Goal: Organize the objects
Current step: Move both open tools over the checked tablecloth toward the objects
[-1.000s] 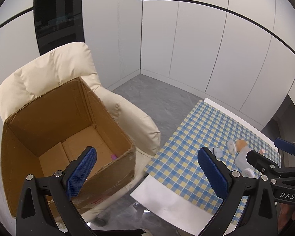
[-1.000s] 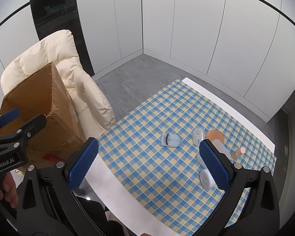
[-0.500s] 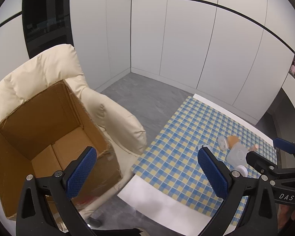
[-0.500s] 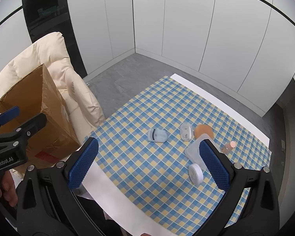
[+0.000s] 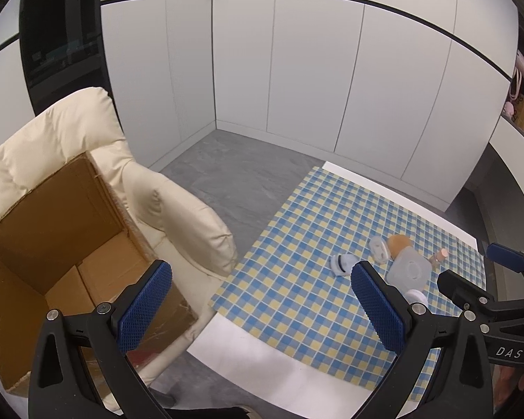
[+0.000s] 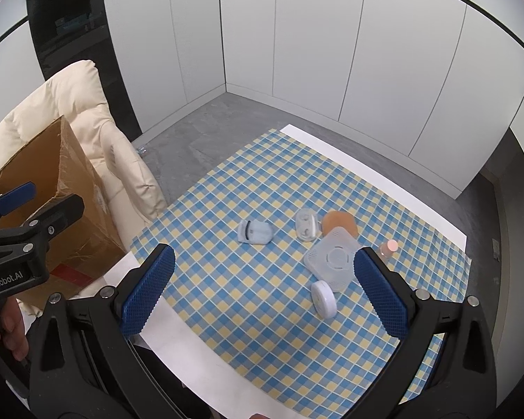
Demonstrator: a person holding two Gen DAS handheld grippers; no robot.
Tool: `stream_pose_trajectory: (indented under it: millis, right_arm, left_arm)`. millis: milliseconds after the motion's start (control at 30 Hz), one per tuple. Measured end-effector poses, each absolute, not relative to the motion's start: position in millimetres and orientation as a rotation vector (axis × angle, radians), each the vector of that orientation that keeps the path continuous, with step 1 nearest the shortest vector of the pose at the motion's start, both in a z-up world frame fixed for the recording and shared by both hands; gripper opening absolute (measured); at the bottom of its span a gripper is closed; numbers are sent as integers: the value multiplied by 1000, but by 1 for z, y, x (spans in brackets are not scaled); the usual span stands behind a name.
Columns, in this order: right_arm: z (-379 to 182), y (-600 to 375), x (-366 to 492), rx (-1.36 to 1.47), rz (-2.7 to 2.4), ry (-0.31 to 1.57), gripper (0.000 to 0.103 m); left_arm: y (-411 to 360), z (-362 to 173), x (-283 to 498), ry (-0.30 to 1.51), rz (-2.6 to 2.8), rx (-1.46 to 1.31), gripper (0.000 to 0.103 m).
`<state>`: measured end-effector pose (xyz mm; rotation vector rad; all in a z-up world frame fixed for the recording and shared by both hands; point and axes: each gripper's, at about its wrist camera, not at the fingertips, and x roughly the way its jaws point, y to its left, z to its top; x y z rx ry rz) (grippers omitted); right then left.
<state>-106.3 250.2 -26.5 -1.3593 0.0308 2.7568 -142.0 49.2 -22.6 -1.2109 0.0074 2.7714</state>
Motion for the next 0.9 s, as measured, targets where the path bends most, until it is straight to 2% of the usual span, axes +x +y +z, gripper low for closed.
stream_pose_trajectory:
  millis: [500, 900]
  right_arm:
    - [-30, 278, -95, -1355, 2710, 57, 103]
    - [-45, 300, -92, -1392, 2654, 66, 103]
  left_arm:
    - [77, -25, -145, 46, 2731, -1200, 102]
    - [110, -46, -154, 115, 2659, -1256, 102]
